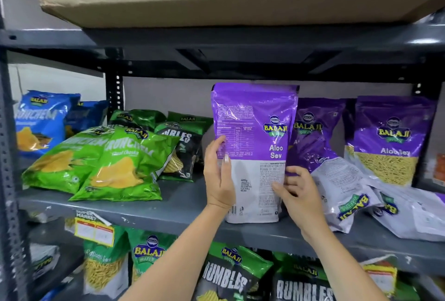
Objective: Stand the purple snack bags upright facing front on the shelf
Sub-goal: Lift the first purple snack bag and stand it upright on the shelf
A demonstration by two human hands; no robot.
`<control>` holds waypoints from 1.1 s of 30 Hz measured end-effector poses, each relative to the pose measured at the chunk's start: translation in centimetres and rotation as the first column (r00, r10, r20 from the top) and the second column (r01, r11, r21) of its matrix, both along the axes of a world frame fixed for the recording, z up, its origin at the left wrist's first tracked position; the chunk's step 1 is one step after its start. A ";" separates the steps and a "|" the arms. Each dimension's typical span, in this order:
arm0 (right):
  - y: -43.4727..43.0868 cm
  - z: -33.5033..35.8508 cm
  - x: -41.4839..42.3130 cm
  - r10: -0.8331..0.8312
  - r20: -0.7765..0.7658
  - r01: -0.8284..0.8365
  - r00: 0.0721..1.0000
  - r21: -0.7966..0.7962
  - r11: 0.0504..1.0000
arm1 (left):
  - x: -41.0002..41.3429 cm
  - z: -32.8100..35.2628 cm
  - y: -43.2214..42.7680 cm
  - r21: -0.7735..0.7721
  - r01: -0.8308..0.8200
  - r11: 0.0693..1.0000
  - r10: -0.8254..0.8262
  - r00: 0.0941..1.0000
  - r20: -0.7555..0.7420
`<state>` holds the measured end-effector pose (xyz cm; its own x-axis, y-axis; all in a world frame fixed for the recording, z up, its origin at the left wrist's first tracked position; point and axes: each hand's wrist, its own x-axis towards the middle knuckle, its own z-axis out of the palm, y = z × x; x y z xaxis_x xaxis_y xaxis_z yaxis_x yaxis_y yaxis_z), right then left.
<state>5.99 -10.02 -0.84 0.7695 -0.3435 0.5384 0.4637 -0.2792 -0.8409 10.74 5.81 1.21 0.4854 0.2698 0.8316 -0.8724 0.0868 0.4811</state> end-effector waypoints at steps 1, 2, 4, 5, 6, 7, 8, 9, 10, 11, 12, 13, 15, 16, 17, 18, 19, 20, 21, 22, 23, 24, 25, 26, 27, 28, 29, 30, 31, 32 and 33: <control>0.1 0.0 -0.2 -0.015 0.006 0.015 1.000 -0.014 1.000 | 0.5 -0.1 0.0 0.039 -0.025 0.999 0.025 1.000 -0.008; 0.3 0.1 -0.4 -0.026 0.018 0.026 1.000 -0.028 0.999 | 1.0 -0.1 0.1 0.082 -0.068 0.994 0.069 0.998 -0.010; 0.5 0.2 -0.6 -0.041 0.033 0.043 0.999 -0.050 0.998 | 1.6 0.0 0.3 0.156 -0.139 0.978 0.142 0.990 -0.008; 0.6 0.3 -0.7 -0.044 0.025 0.045 0.999 -0.064 0.997 | 1.6 0.2 0.4 0.187 -0.156 0.970 0.161 0.987 -0.014; 0.6 0.4 -0.8 -0.041 0.009 0.042 0.999 -0.062 0.997 | 1.3 0.3 0.4 0.218 -0.178 0.960 0.186 0.983 -0.016; 0.5 0.4 -0.8 -0.034 -0.004 0.034 0.999 -0.042 0.999 | 1.0 0.2 0.4 0.252 -0.222 0.942 0.232 0.973 -0.013; 0.5 0.6 -0.8 -0.021 -0.021 0.021 1.000 0.012 1.000 | 0.7 -0.2 0.4 0.284 -0.297 0.912 0.312 0.950 -0.006; 0.3 0.7 -0.7 -0.003 -0.036 0.006 0.999 0.090 0.996 | 0.4 -0.7 0.2 0.312 -0.392 0.865 0.409 0.913 0.014; 0.2 1.0 -0.5 0.030 -0.054 -0.018 0.998 0.196 0.981 | 0.0 -1.4 0.1 0.340 -0.481 0.808 0.496 0.867 0.047; 0.0 1.4 0.0 0.073 -0.068 -0.049 0.995 0.305 0.951 | -0.7 -2.0 -0.2 0.370 -0.534 0.760 0.547 0.833 0.081; -0.2 1.9 0.4 0.116 -0.087 -0.073 0.989 0.399 0.914 | -1.4 -2.4 -0.5 0.405 -0.556 0.726 0.565 0.818 0.110; -0.4 2.3 0.9 0.152 -0.110 -0.086 0.982 0.456 0.886 | -2.2 -2.7 -0.9 0.448 -0.556 0.700 0.566 0.815 0.128; -0.7 3.1 1.8 0.197 -0.164 -0.083 0.967 0.526 0.847 | -3.4 -2.8 -1.6 0.542 -0.508 0.670 0.549 0.830 0.100; -0.7 3.5 2.3 0.223 -0.187 -0.083 0.957 0.558 0.826 | -3.8 -2.6 -1.9 0.572 -0.459 0.680 0.524 0.849 0.059; -0.7 3.8 2.5 0.252 -0.210 -0.086 0.945 0.584 0.807 | -4.1 -2.1 -2.2 0.577 -0.398 0.713 0.491 0.871 -0.004; -0.6 4.0 2.8 0.286 -0.218 -0.102 0.933 0.603 0.792 | -4.3 -1.7 -2.3 0.560 -0.341 0.755 0.460 0.884 -0.082; -0.3 4.2 3.0 0.291 -0.226 -0.101 0.930 0.603 0.791 | -4.5 -1.3 -2.5 0.535 -0.299 0.790 0.440 0.884 -0.157; 0.0 4.3 3.2 0.300 -0.231 -0.108 0.926 0.598 0.794 | -4.7 -0.9 -2.7 0.519 -0.273 0.810 0.433 0.876 -0.215; 0.3 4.6 3.0 0.297 -0.256 -0.104 0.920 0.571 0.815 | -4.8 -0.7 -2.9 0.512 -0.253 0.821 0.428 0.866 -0.259; 0.6 4.9 3.0 0.300 -0.269 -0.114 0.915 0.542 0.833 | -5.0 -0.5 -3.1 0.506 -0.236 0.830 0.424 0.856 -0.296; 0.7 5.0 2.9 0.303 -0.275 -0.128 0.913 0.512 0.850 | -5.2 -0.3 -3.2 0.498 -0.216 0.840 0.415 0.847 -0.332; 0.6 5.1 2.9 0.315 -0.272 -0.148 0.909 0.497 0.855 | -5.4 -0.2 -3.3 0.486 -0.203 0.850 0.405 0.841 -0.358; 0.5 5.2 2.6 0.326 -0.274 -0.165 0.905 0.481 0.861 | -5.5 -0.1 -3.3 0.477 -0.194 0.857 0.398 0.838 -0.374; 0.1 5.2 2.4 0.318 -0.279 -0.168 0.906 0.451 0.877 | -5.6 0.0 -3.3 0.472 -0.183 0.863 0.388 0.837 -0.386; -0.2 5.2 2.2 0.292 -0.286 -0.165 0.913 0.396 0.903 | -5.5 0.1 -3.3 0.469 -0.151 0.870 0.364 0.838 -0.406; -0.5 5.0 2.0 0.265 -0.293 -0.161 0.919 0.335 0.929 | -5.3 0.2 -3.3 0.460 -0.100 0.882 0.322 0.842 -0.433; -0.7 4.9 1.8 0.228 -0.296 -0.145 0.927 0.276 0.950 | -5.1 0.3 -3.2 0.439 -0.038 0.898 0.264 0.845 -0.466; -0.7 4.8 1.5 0.202 -0.299 -0.135 0.933 0.230 0.964 | -4.7 0.5 -3.2 0.400 0.018 0.916 0.202 0.842 -0.500; -0.8 4.6 1.3 0.177 -0.302 -0.121 0.937 0.195 0.973 | -4.3 0.8 -3.0 0.343 0.065 0.937 0.138 0.834 -0.534; -0.9 4.4 1.2 0.156 -0.307 -0.110 0.939 0.164 0.980 | -3.8 1.1 -2.7 0.268 0.111 0.957 0.063 0.821 -0.568; -1.2 4.3 1.4 0.144 -0.317 -0.105 0.937 0.136 0.985 | -3.1 1.4 -2.3 0.181 0.174 0.968 -0.031 0.798 -0.602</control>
